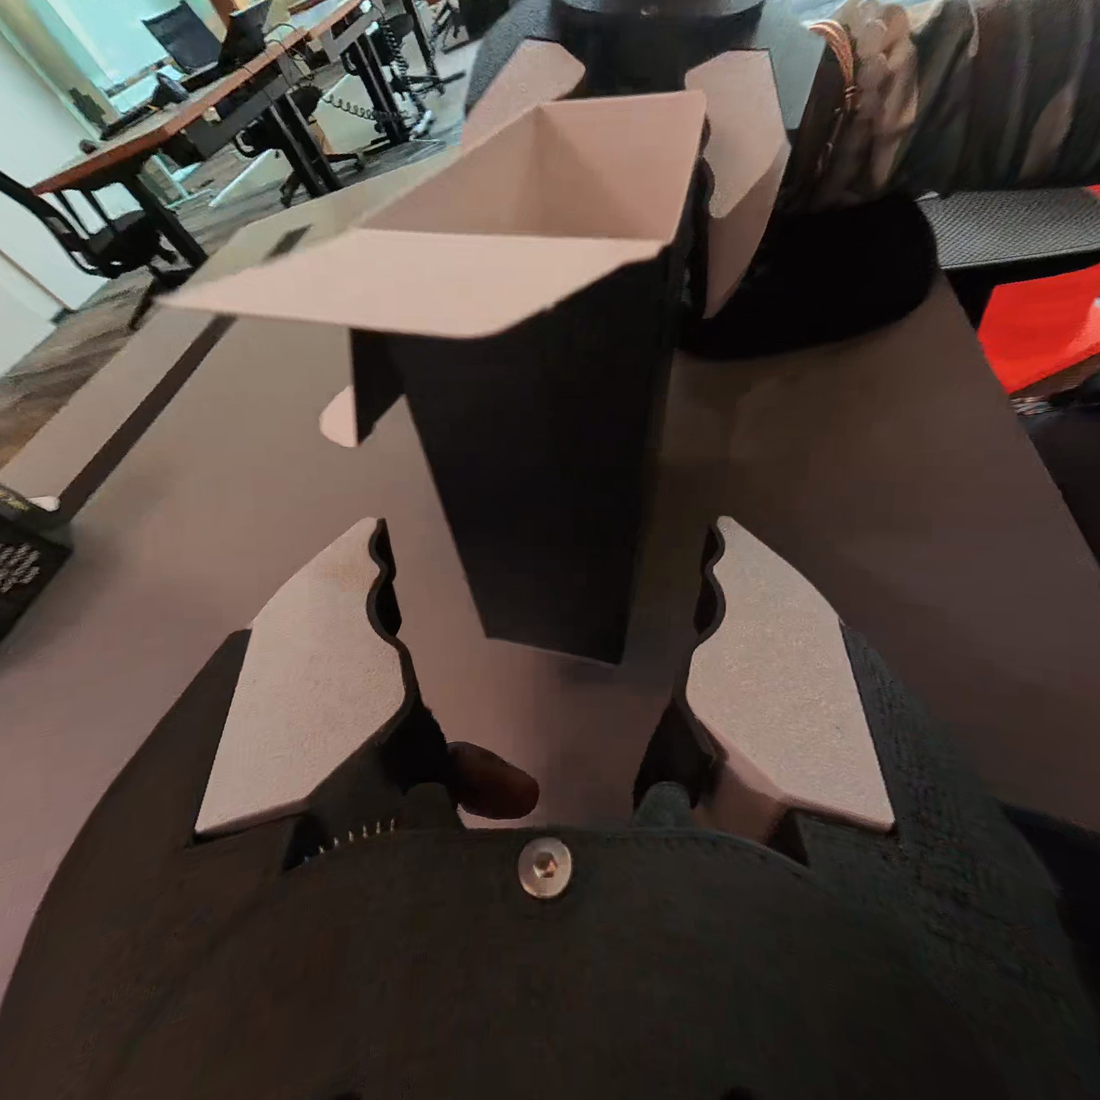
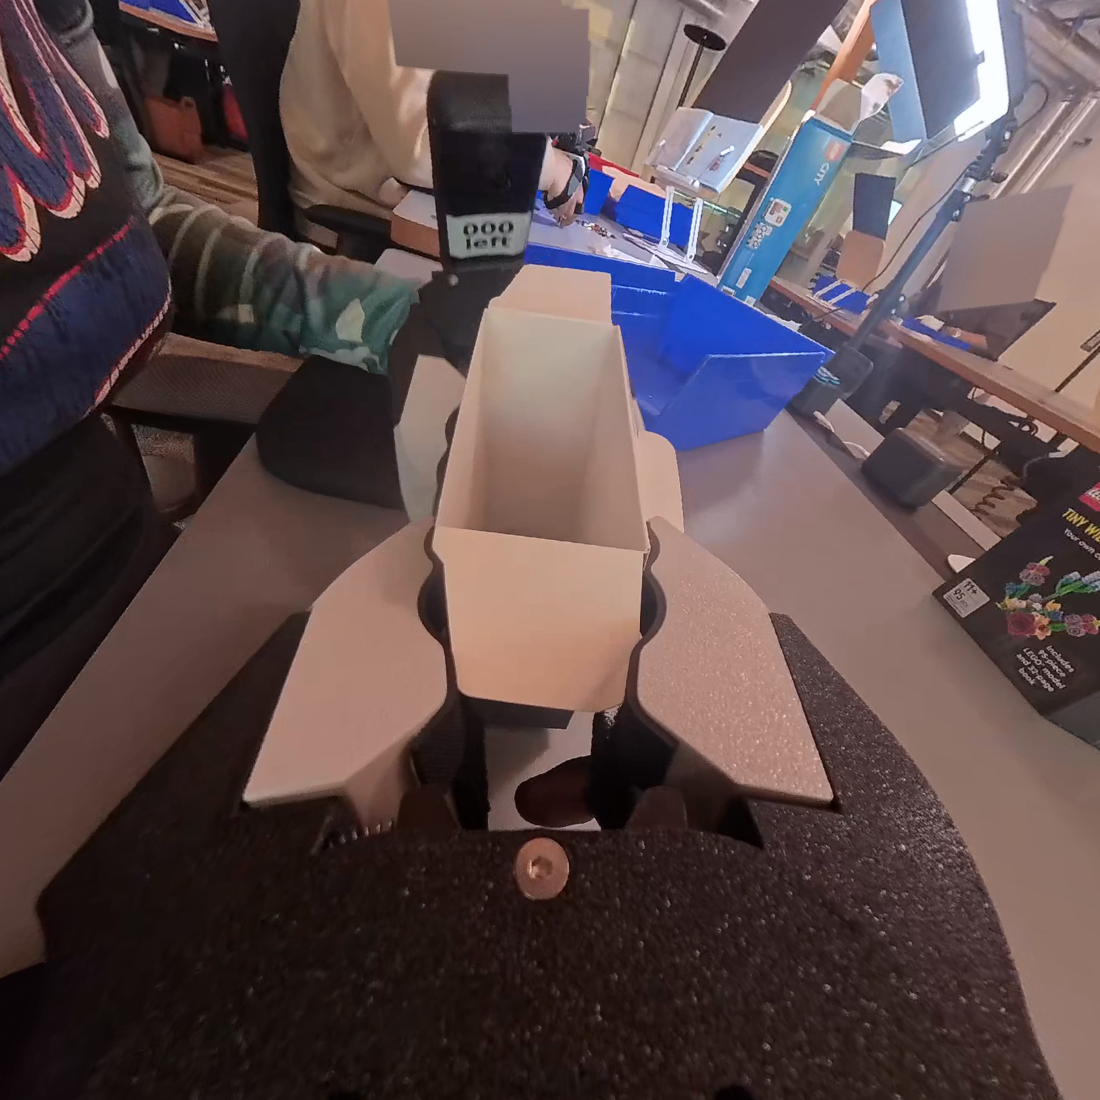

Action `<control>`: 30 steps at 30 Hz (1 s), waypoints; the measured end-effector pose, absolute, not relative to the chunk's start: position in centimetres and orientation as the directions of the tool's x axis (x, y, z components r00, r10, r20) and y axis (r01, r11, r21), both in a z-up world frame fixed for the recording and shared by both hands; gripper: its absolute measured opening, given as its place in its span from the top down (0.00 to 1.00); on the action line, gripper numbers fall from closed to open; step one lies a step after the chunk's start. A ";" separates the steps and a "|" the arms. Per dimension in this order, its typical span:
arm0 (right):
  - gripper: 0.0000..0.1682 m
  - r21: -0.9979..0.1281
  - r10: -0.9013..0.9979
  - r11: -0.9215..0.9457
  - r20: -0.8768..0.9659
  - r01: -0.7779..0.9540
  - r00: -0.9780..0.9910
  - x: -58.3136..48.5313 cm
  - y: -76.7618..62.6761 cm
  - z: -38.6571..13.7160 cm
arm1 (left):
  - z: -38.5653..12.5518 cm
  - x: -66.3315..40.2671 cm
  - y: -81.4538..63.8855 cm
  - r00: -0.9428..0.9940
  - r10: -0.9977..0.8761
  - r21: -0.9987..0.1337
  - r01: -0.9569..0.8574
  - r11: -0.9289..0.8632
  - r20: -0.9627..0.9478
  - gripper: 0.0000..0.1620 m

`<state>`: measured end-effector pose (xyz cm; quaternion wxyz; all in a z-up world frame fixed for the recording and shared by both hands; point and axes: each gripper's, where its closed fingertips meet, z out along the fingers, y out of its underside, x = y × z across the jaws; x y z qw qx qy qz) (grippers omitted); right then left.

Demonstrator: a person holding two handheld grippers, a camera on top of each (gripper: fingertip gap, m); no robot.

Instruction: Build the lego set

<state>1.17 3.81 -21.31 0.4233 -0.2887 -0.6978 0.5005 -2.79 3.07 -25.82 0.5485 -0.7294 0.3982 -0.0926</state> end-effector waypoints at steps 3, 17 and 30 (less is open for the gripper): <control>0.62 -0.941 0.822 0.335 0.315 -0.044 -0.475 1.3 3.6 -21.2 | -27.1 -1.7 3.7 0.645 -0.698 -0.852 -0.515 -0.097 -0.310 0.49; 0.43 -0.975 0.930 0.062 0.134 -0.212 -0.344 1.9 6.2 -16.5 | -24.8 -1.8 3.7 0.670 -0.594 -0.848 -0.529 0.040 -0.445 0.62; 0.48 -0.981 0.929 0.109 0.158 -0.161 -0.335 1.5 5.9 -17.9 | -23.0 -2.7 3.4 0.729 -0.548 -0.889 -0.453 0.064 -0.410 0.63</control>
